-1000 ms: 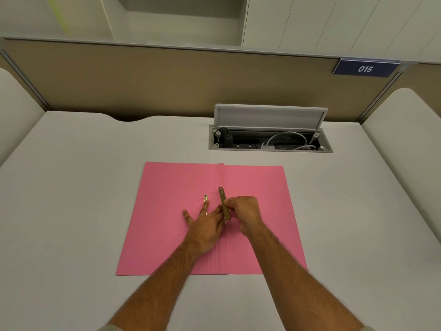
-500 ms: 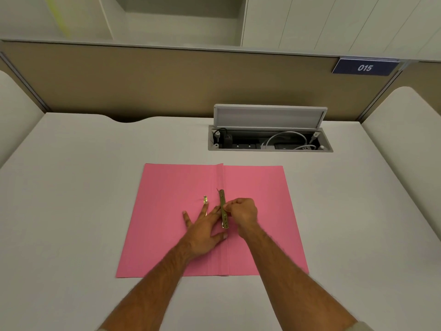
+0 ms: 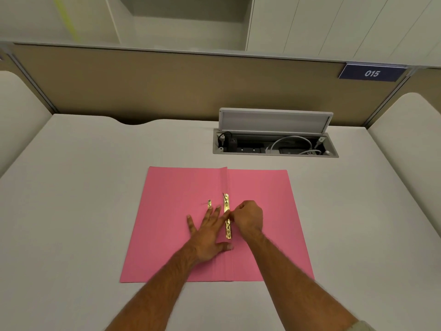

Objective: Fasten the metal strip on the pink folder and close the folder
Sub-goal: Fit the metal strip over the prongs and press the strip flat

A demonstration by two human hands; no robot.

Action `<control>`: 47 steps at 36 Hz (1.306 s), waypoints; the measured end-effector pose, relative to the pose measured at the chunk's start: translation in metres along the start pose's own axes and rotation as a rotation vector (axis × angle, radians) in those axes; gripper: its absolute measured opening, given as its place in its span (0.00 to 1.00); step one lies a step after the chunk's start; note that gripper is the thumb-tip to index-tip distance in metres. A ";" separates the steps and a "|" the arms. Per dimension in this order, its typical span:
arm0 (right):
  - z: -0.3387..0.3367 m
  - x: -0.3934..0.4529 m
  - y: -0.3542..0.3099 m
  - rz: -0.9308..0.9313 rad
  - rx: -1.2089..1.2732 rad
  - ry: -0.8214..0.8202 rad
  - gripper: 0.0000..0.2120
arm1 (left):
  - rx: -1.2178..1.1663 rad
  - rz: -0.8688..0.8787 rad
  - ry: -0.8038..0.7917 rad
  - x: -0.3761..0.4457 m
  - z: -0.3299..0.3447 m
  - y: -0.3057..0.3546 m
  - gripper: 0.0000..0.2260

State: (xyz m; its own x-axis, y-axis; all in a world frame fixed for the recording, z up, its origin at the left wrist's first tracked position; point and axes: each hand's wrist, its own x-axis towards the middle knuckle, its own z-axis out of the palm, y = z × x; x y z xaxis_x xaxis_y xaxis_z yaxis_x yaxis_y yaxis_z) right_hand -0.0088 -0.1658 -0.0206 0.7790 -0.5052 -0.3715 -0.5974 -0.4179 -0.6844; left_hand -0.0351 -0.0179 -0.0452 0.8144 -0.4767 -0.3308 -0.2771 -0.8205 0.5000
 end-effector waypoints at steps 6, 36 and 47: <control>-0.004 0.003 -0.004 -0.025 0.039 -0.010 0.01 | 0.011 -0.018 -0.018 0.002 -0.002 0.001 0.46; -0.005 0.054 -0.021 -0.432 -0.221 -0.139 0.02 | 0.119 0.003 -0.109 0.005 -0.008 0.006 0.42; -0.003 0.058 -0.028 -0.422 -0.173 -0.183 0.02 | 0.109 -0.003 -0.117 0.004 -0.009 0.004 0.42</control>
State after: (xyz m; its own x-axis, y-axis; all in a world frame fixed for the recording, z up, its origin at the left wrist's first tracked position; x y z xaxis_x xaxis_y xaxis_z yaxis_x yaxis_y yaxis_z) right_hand 0.0527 -0.1861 -0.0208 0.9712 -0.1308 -0.1990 -0.2337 -0.6848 -0.6903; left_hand -0.0284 -0.0205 -0.0372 0.7521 -0.5025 -0.4264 -0.3335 -0.8483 0.4113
